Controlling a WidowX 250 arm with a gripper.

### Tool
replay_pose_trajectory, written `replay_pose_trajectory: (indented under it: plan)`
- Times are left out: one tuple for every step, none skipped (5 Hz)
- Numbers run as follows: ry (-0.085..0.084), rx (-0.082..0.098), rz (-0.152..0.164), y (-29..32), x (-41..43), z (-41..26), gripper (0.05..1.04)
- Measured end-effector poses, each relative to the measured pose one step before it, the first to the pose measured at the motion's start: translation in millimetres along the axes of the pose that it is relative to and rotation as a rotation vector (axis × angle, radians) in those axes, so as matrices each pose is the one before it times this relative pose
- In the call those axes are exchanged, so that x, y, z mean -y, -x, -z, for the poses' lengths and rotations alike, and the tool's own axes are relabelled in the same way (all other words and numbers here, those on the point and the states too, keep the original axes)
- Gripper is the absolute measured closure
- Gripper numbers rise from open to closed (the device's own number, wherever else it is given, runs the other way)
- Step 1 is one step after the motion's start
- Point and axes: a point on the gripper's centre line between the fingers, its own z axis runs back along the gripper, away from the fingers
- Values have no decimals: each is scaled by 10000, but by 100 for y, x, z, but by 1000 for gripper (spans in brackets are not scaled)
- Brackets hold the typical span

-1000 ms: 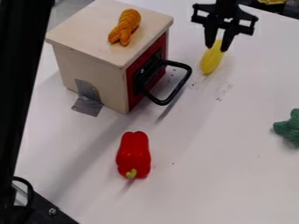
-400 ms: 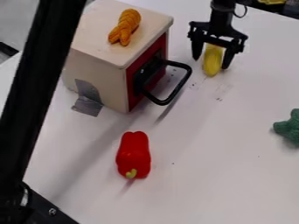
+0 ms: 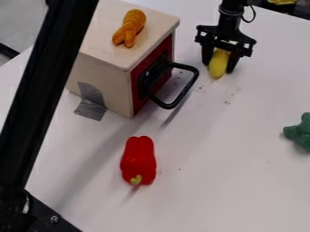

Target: Picking up the corn

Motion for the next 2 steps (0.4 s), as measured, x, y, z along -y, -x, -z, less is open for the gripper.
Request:
replay_pose_trajectory:
  plan:
    - [17,-36,130,671,672,-243,450]
    - [-24,19,360,93,1504,-662,450]
